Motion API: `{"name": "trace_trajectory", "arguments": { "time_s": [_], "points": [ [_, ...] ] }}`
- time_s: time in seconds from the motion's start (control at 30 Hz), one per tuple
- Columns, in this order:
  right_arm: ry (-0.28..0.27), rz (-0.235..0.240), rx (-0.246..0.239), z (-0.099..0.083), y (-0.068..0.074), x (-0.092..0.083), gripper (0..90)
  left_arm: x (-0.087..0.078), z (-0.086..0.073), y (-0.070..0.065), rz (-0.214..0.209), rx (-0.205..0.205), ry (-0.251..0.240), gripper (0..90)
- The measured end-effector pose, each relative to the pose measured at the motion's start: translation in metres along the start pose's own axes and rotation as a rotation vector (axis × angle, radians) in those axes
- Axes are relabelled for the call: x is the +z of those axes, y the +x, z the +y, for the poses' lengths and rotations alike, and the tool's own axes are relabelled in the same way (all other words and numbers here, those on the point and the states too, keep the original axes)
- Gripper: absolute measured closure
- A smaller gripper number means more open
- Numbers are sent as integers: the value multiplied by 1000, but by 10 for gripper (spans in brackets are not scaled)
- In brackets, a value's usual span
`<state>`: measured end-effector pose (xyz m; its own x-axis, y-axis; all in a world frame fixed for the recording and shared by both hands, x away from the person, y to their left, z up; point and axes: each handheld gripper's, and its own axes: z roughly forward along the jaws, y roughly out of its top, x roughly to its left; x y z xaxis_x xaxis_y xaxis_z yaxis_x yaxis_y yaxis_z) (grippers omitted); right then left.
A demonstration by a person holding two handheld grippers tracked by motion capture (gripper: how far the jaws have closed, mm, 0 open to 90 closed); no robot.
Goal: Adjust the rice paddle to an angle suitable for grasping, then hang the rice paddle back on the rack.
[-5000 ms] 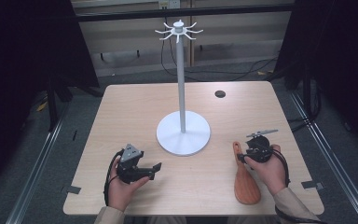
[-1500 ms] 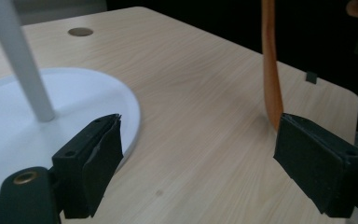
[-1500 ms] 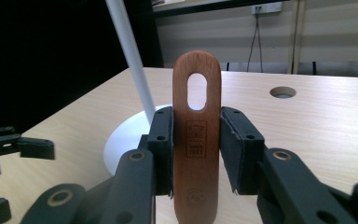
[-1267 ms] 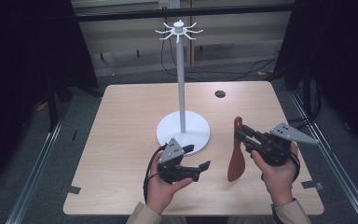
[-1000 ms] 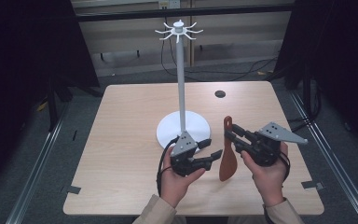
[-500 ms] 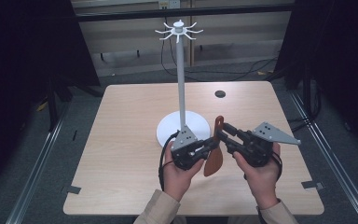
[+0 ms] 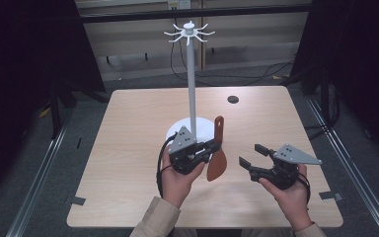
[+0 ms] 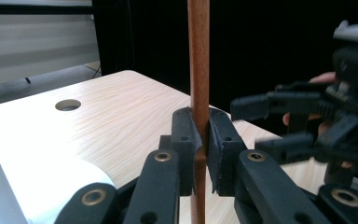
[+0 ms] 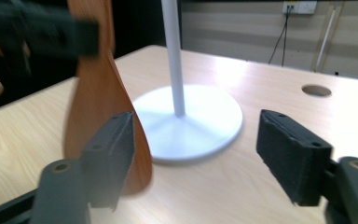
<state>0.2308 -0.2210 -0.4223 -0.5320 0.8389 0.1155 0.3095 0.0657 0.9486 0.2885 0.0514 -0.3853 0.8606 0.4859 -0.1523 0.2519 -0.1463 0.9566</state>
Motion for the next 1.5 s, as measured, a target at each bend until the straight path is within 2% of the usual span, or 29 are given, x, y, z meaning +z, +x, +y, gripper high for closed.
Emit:
{"name": "trace_trajectory", "arguments": {
  "time_s": [0.07,0.17,0.3,0.47,0.87,0.9,0.93,1.13,1.2,1.5],
  "points": [
    [16,-7,-8,-10,-4,0,215,0,2,1,1,-13,1,825],
    [51,-9,-19,-19,-7,2,152,-2,4,3,7,-12,4,825],
    [59,-20,-26,-24,-8,1,81,-3,11,6,-1,-17,-3,825],
    [79,-9,-54,-30,-10,0,28,-8,22,10,12,-5,5,825],
    [85,-7,-45,-32,-15,-4,21,-10,47,14,7,11,4,825],
    [87,-2,-43,-33,-15,-4,21,-10,49,14,17,12,10,825],
    [93,-2,-43,-33,-15,-4,21,-10,51,14,6,10,4,825],
    [117,-2,-80,-35,-14,-3,21,-11,62,16,7,13,-6,825],
    [120,1,-82,-35,-13,-3,21,-12,66,17,15,19,1,825],
    [128,-1,-95,-36,-14,-3,21,-11,84,22,23,23,-22,825]
  ]
}}
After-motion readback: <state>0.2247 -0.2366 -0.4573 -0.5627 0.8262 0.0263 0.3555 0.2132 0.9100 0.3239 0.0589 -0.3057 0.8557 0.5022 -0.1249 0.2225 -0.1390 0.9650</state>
